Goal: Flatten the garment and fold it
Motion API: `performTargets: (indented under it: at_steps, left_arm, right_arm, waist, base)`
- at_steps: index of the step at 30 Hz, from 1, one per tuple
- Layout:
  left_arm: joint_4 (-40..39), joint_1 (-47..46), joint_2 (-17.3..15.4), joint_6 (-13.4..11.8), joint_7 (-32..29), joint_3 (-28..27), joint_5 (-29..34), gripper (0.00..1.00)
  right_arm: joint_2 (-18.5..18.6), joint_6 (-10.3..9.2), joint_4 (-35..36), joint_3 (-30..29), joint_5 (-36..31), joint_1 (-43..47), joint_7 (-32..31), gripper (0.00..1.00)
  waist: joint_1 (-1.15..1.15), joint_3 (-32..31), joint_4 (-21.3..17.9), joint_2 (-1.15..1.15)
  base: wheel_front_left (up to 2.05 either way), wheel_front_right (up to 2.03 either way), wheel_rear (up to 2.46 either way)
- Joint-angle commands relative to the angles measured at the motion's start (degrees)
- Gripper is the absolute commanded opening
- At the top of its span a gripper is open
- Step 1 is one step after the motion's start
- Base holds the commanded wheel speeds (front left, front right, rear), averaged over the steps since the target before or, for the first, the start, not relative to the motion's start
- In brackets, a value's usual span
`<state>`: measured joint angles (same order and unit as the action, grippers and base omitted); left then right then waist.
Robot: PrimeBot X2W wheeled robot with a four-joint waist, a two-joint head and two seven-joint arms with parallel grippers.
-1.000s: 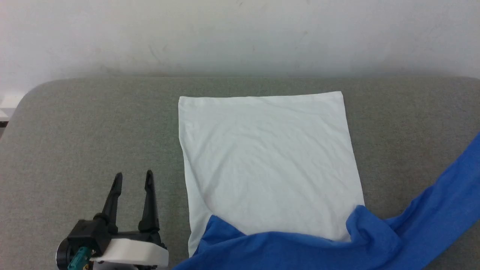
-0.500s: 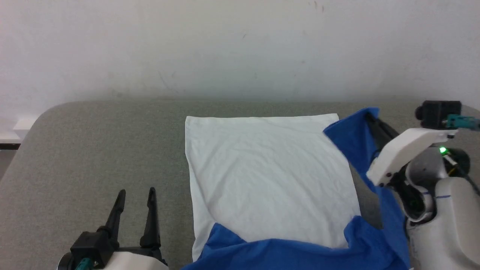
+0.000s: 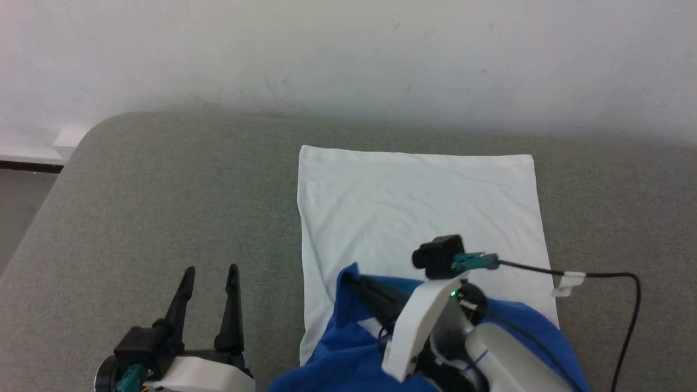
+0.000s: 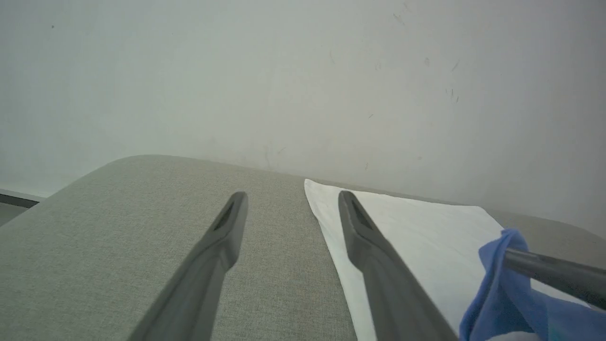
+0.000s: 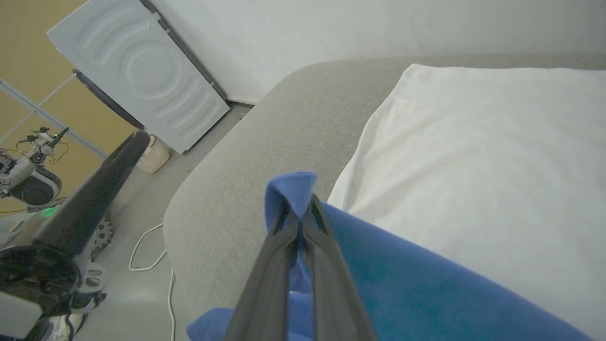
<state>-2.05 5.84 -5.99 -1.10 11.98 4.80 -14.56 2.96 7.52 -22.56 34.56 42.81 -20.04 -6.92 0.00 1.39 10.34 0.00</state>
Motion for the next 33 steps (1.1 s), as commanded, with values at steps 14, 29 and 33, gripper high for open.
performTargets:
  at_steps: [14, 29, 33]
  left_arm:
    - [2.37, -1.87, -0.19, -0.13, 1.11, 0.63, -0.60, 1.00]
    - [1.73, -1.04, -1.95, -2.54, 0.82, -2.07, -1.16, 1.00]
    - [1.44, -2.35, -3.34, -3.06, 0.14, -3.54, -1.44, 1.00]
  right_arm:
    - [-0.08, -0.03, -1.98, 19.94, 6.78, -5.52, 8.81, 1.00]
    - [6.02, -0.03, 0.08, -17.73, -22.21, -0.09, 14.45, 1.00]
    - [7.34, -0.03, 9.25, -28.67, -27.93, 6.40, 9.22, 1.00]
  waist:
    - [0.00, 2.17, -0.14, 0.00]
    - [0.00, 2.34, -5.94, 0.00]
    - [0.00, 3.42, -8.22, 0.00]
  base:
    - [0.00, 0.00, 0.00]
    - [0.00, 0.00, 0.00]
    - [0.00, 0.00, 0.00]
